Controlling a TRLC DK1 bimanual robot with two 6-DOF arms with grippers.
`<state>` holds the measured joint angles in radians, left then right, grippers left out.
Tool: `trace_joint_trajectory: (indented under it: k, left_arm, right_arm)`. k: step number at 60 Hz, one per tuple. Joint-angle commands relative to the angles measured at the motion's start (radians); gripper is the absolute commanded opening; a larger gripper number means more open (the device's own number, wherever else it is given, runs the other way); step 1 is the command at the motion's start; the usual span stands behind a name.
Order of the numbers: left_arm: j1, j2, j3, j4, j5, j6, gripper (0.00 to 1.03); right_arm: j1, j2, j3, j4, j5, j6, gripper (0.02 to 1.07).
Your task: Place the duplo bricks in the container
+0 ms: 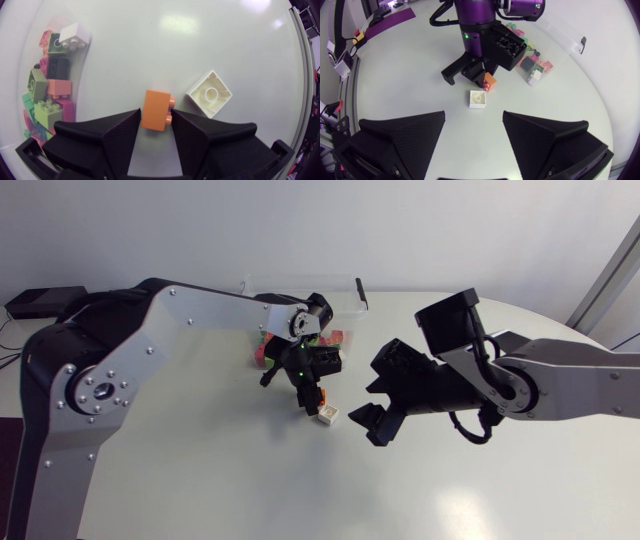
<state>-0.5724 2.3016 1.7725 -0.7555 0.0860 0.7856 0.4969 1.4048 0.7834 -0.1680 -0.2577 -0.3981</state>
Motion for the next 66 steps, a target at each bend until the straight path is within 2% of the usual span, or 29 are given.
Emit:
trace_joint_trajectory:
  k: [1, 23, 33, 36, 40, 43, 46, 50, 66]
  left_arm:
    - [0.005, -0.05, -0.073, 0.015, 0.027, -0.008, 0.29]
    - [0.074, -0.349, -0.332, 0.102, 0.15, -0.022, 0.29]
    - [0.074, -0.315, -0.341, 0.128, 0.161, -0.065, 0.3]
    - [0.06, -0.286, -0.32, 0.133, 0.149, -0.092, 0.39]
    - [0.039, -0.272, -0.306, 0.133, 0.139, -0.112, 0.56]
    - [0.023, -0.263, -0.289, 0.131, 0.123, -0.138, 0.76]
    - [0.017, -0.263, -0.278, 0.131, 0.12, -0.151, 0.86]
    - [0.02, -0.263, -0.262, 0.131, 0.113, -0.161, 0.89]
    - [0.051, -0.217, -0.191, 0.119, 0.097, -0.232, 0.89]
  right_arm:
    - [0.008, 0.017, -0.023, -0.004, 0.006, -0.027, 0.86]
    - [0.019, 0.105, 0.016, 0.012, 0.029, -0.044, 0.86]
    - [0.035, 0.151, 0.037, 0.012, 0.046, -0.041, 0.86]
    - [0.038, 0.151, 0.034, 0.012, 0.052, -0.041, 0.86]
    - [0.038, 0.149, 0.033, 0.012, 0.06, -0.038, 0.86]
    - [0.038, 0.155, 0.037, 0.009, 0.069, -0.038, 0.86]
    - [0.04, 0.175, 0.051, 0.005, 0.083, -0.039, 0.86]
    - [0.042, 0.204, 0.071, 0.005, 0.086, -0.042, 0.86]
    - [0.023, 0.306, 0.159, -0.022, 0.08, -0.053, 0.86]
